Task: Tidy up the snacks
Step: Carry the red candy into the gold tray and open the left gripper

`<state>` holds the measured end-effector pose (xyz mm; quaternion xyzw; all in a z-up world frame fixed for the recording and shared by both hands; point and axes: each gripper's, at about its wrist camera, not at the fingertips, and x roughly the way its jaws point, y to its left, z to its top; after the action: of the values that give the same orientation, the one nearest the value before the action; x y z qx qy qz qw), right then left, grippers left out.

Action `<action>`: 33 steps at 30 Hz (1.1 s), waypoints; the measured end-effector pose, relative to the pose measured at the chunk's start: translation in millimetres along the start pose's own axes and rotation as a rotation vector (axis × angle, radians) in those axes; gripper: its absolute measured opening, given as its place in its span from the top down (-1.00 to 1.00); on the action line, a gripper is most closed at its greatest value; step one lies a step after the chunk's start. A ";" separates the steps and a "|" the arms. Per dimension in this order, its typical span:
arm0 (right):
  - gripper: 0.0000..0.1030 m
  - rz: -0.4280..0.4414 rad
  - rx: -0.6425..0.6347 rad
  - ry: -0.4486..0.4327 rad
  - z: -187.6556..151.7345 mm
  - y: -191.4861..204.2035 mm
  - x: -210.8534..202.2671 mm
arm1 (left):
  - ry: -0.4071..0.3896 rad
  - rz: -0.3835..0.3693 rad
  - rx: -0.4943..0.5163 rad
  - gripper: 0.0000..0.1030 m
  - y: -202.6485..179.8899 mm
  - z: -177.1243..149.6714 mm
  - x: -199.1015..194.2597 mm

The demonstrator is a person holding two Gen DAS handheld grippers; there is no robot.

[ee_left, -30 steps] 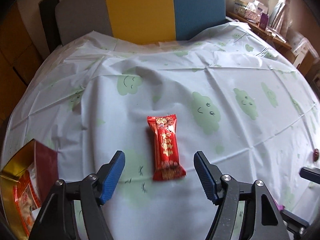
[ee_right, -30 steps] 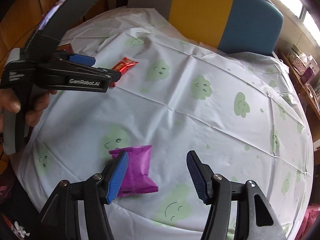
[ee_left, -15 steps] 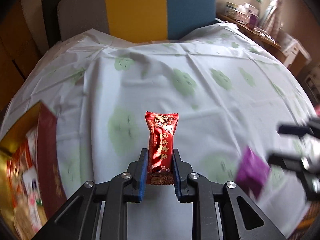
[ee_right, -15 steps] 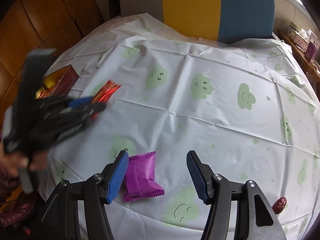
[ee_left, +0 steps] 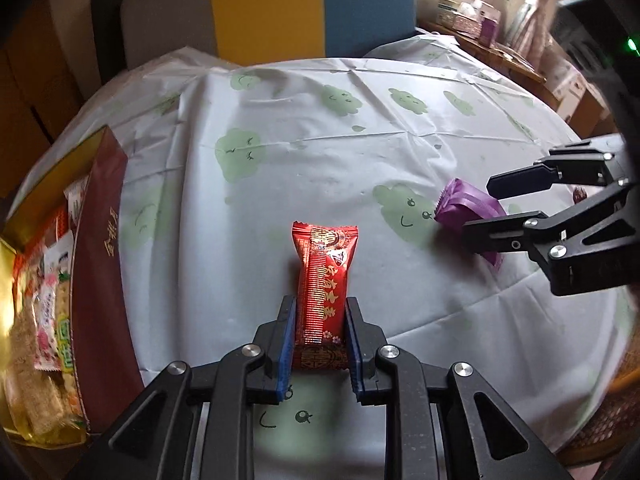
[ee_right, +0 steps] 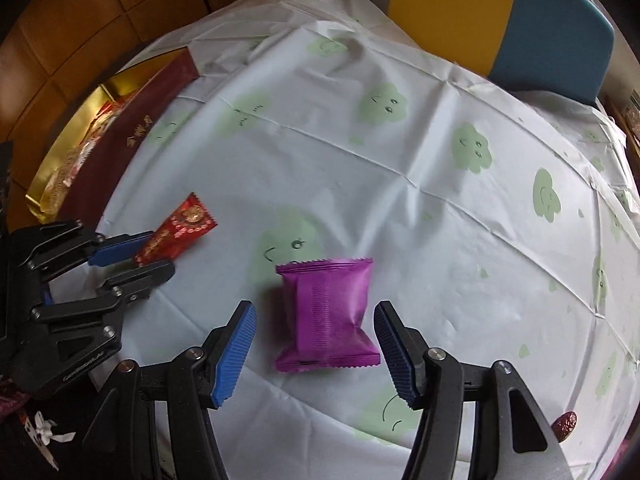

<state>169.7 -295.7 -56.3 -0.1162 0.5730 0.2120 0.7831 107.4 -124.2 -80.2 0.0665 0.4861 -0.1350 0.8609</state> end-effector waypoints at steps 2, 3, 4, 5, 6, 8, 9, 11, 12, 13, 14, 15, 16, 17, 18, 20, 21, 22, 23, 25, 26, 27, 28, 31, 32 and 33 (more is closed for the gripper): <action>-0.21 -0.012 -0.001 -0.013 1.1 -0.9 0.6 | -0.001 -0.010 -0.008 0.53 1.7 2.1 2.0; -0.21 -0.013 -0.003 -0.019 1.5 -0.9 1.2 | -0.004 -0.013 -0.008 0.53 1.9 1.8 2.5; -0.20 -0.015 -0.005 -0.019 1.3 -1.6 2.0 | -0.011 -0.014 -0.007 0.53 2.4 0.2 2.4; -0.17 -0.019 -0.009 -0.018 1.5 -0.9 3.7 | -0.019 -0.014 -0.003 0.53 2.2 -1.1 2.4; 0.16 -0.029 -0.020 -0.018 1.1 0.7 5.1 | -0.024 -0.011 0.002 0.53 0.1 -1.6 2.1; 0.29 -0.034 -0.043 -0.022 -1.4 4.9 5.5 | -0.026 -0.011 -0.001 0.53 0.9 -2.6 -0.1; 0.30 -0.037 -0.051 -0.026 -0.7 6.4 5.8 | -0.024 -0.012 -0.005 0.53 1.1 -2.0 -0.3; 0.31 -0.047 -0.054 -0.027 -1.2 8.6 6.6 | -0.028 -0.012 -0.008 0.53 1.0 -2.0 -1.0; 0.31 -0.047 -0.050 -0.028 -1.4 8.5 6.7 | -0.030 -0.010 -0.007 0.53 0.9 -2.6 -1.2; 0.31 -0.047 -0.045 -0.028 -1.7 8.2 7.1 | -0.034 -0.007 -0.005 0.53 0.5 -3.3 -1.3; 0.31 -0.047 -0.045 -0.028 -1.7 9.1 7.3 | -0.038 -0.002 -0.002 0.53 -0.3 -3.9 -1.3; 0.31 -0.046 -0.043 -0.026 -1.5 8.9 7.3 | -0.039 0.001 -0.002 0.53 -1.1 -4.0 -0.9; 0.31 -0.042 -0.035 -0.024 -0.5 8.4 8.9 | -0.041 0.002 -0.005 0.53 -1.1 -4.3 -0.9; 0.30 -0.037 -0.028 -0.022 -0.2 7.4 9.0 | -0.043 0.002 -0.008 0.53 -1.0 -4.5 -1.0; 0.30 -0.037 -0.028 -0.021 -0.2 7.7 8.9 | -0.045 0.002 -0.010 0.53 -1.0 -4.6 -1.0; 0.30 -0.042 -0.035 -0.021 0.5 7.8 9.2 | -0.050 0.008 -0.009 0.53 -1.9 -5.4 -1.5; 0.30 -0.047 -0.040 -0.022 -0.1 9.1 8.5 | -0.053 0.013 -0.006 0.53 -2.7 -5.8 -1.6; 0.30 -0.049 -0.041 -0.023 -0.1 9.6 8.2 | -0.056 0.017 -0.005 0.53 -3.3 -6.0 -1.5; 0.30 -0.052 -0.043 -0.023 -0.1 9.8 8.4 | -0.060 0.021 -0.008 0.53 -3.9 -6.5 -1.7; 0.30 -0.065 -0.056 -0.024 -0.4 12.4 8.5 | -0.063 0.025 -0.008 0.53 -4.6 -6.6 -1.6; 0.30 -0.075 -0.064 -0.027 -0.9 14.4 8.3 | -0.063 0.026 -0.008 0.53 -5.1 -6.7 -1.6; 0.30 -0.080 -0.069 -0.029 -1.1 14.6 8.4 | -0.064 0.027 -0.006 0.53 -5.3 -6.7 -1.8; 0.30 -0.089 -0.076 -0.031 -1.3 16.1 8.7 | -0.066 0.028 -0.001 0.53 -5.6 -7.0 -1.9; 0.30 -0.107 -0.090 -0.034 -1.4 18.8 9.1 | -0.061 0.032 0.007 0.54 -6.4 -6.9 -3.6; 0.30 -0.109 -0.092 -0.035 -1.7 19.5 9.4 | -0.056 0.035 0.011 0.54 -6.9 -6.8 -4.4; 0.30 -0.111 -0.092 -0.036 -2.0 19.6 9.5 | -0.055 0.036 0.010 0.55 -6.4 -7.0 -5.2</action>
<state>161.3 -277.4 -64.8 -0.1798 0.5413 0.1963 0.7976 97.2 -127.7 -79.2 0.0757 0.4602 -0.1238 0.8759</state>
